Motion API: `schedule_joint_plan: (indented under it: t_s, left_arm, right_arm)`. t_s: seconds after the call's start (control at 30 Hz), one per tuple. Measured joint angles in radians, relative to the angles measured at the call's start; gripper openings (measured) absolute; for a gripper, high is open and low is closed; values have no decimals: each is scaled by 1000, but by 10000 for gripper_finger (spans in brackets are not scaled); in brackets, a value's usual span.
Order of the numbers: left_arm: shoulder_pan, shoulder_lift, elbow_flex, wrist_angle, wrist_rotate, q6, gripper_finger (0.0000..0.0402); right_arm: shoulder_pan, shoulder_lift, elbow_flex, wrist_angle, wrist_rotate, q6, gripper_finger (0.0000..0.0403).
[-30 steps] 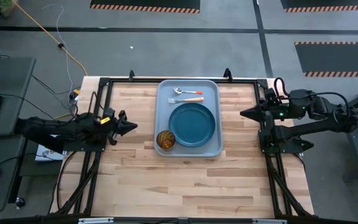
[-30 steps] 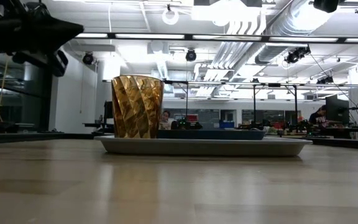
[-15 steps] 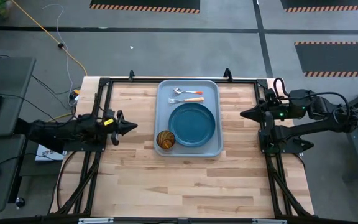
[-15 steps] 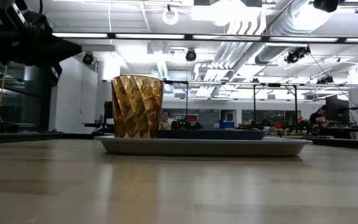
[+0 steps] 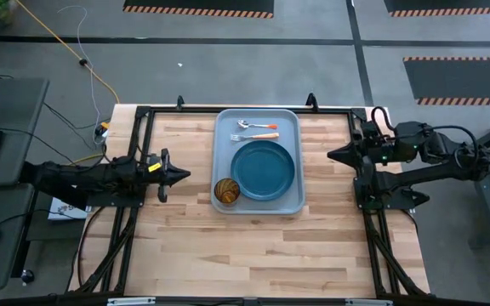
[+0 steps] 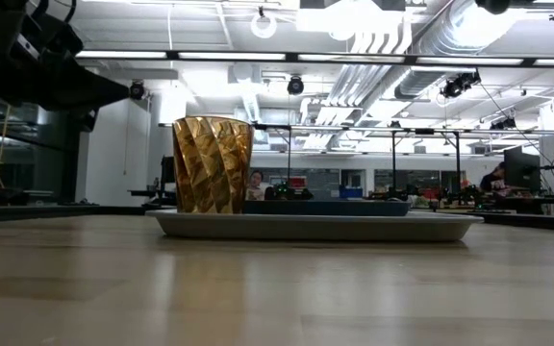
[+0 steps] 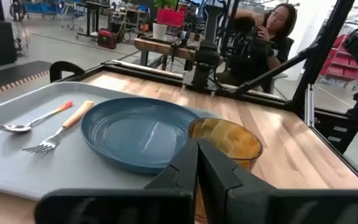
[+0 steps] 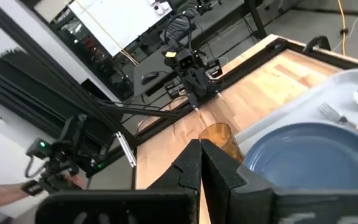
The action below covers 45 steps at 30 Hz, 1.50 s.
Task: Pick and place plate/cup/fork/spoon on tray
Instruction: Return to Home Position
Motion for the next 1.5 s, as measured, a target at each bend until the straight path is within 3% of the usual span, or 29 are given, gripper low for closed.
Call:
schedule_joint_plan:
  t_s: [0.2,0.4,0.6,0.87,1.27,1.5]
  left_arm:
    - [0,0,0,1,0,-1,1]
    - [0,0,0,1,0,-2,1]
    - [0,0,0,1,1,-1,3]
    - [-1,0,0,1,1,-1,3]
    - [-1,10,-1,3,-9,-1,3]
    - [-1,11,-1,2,-9,-2,3]
  right_arm:
    - [35,-17,-68,59,6,-101,0]
    - [137,-94,-323,297,24,-101,0]
    - [214,-261,-568,485,89,-80,0]
    - [219,-576,-687,478,75,-90,0]
    - [214,-582,-804,648,-3,-125,0]
    - [203,-584,-846,656,-9,-159,0]
